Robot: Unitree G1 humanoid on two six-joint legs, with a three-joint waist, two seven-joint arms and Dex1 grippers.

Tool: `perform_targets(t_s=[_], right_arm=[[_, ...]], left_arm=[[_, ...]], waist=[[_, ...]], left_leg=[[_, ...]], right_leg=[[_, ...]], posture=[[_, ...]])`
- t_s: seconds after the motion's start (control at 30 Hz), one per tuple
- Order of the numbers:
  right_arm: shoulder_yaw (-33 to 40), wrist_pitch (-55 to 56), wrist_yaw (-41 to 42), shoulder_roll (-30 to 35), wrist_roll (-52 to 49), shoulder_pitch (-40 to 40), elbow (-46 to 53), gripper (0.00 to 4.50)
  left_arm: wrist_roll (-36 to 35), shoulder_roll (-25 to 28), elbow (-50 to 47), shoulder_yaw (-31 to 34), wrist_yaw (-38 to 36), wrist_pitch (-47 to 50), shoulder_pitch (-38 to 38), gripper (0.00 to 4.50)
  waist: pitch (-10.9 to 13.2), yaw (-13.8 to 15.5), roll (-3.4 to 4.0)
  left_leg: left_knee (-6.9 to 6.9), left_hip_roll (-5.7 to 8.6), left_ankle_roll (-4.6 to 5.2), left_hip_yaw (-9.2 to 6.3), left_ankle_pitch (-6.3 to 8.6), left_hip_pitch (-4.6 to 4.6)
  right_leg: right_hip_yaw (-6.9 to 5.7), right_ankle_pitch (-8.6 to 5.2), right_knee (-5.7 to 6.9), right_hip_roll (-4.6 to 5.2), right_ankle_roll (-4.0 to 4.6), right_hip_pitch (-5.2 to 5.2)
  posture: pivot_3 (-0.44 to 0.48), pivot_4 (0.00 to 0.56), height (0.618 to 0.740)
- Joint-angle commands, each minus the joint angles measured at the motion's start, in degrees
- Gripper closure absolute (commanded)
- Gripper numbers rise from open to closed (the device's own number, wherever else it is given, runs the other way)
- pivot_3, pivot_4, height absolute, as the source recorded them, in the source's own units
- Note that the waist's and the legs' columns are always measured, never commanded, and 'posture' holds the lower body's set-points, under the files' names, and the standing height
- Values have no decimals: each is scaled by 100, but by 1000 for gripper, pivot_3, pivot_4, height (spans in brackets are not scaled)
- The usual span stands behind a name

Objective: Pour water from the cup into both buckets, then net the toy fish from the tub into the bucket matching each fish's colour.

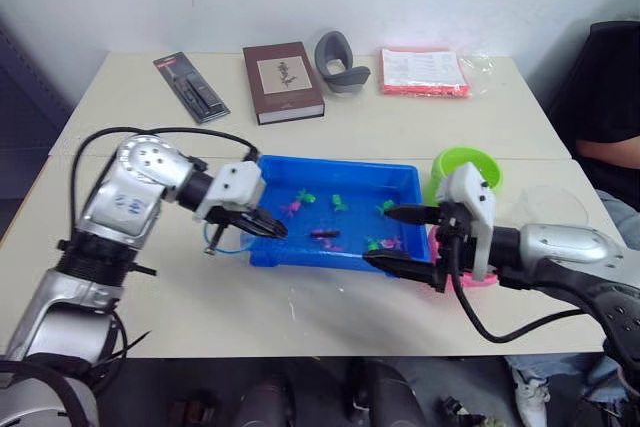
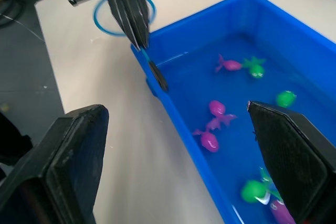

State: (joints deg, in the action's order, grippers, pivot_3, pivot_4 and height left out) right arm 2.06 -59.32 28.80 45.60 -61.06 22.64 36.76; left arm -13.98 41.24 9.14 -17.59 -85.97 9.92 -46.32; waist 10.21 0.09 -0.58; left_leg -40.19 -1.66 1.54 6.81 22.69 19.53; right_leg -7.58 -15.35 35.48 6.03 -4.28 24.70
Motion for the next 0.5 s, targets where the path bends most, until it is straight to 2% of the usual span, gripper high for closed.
perform_targets(t_s=[0.03, 0.17, 0.5], right_arm=[[-182, -444, -482, -332, -415, 297, -70, 0], [-342, -749, -703, -571, -542, 463, -191, 0], [-356, -869, -782, -883, -624, 540, -354, 0]], left_arm=[[-58, -222, -313, -54, -82, 104, -145, 4477], [1, -418, -186, -26, 6, 120, -207, 4477], [-5, -509, -191, -14, 6, 258, -125, 4477]], waist=[[0, -5, 0], [0, -1, 0], [0, 4, 0]], left_leg=[[0, 0, 0, 0, 0, 2], [-8, 0, 1, -4, -1, 9], [-15, 1, 1, -17, -1, 23]], right_leg=[[-1, 0, 1, 0, 0, 2], [-2, 0, 3, 1, 0, 5], [-3, 0, 2, 4, -1, 7]], posture=[[0, 150, 740], [0, 150, 740], [0, 150, 740]])
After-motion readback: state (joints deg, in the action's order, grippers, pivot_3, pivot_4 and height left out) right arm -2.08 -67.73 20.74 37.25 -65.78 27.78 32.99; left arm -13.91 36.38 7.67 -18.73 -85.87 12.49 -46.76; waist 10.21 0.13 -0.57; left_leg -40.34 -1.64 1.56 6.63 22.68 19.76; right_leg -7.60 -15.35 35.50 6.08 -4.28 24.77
